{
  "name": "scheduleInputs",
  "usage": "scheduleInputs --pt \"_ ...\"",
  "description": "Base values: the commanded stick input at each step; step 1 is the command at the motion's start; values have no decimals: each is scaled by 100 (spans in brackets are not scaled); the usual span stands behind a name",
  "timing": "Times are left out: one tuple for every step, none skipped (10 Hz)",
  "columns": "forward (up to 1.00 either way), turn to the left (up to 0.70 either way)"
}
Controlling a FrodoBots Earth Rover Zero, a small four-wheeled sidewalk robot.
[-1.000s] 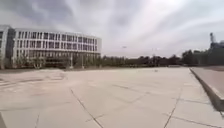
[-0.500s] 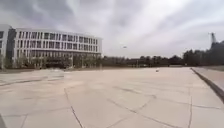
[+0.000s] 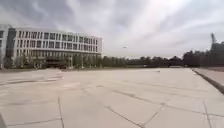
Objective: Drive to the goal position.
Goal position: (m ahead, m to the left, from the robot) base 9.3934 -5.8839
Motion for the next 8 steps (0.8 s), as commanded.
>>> scheduleInputs --pt "70 -35" --pt "70 -35" --pt "70 -35" --pt "70 -16" --pt "70 0" --pt "70 0" --pt "70 0" --pt "70 0"
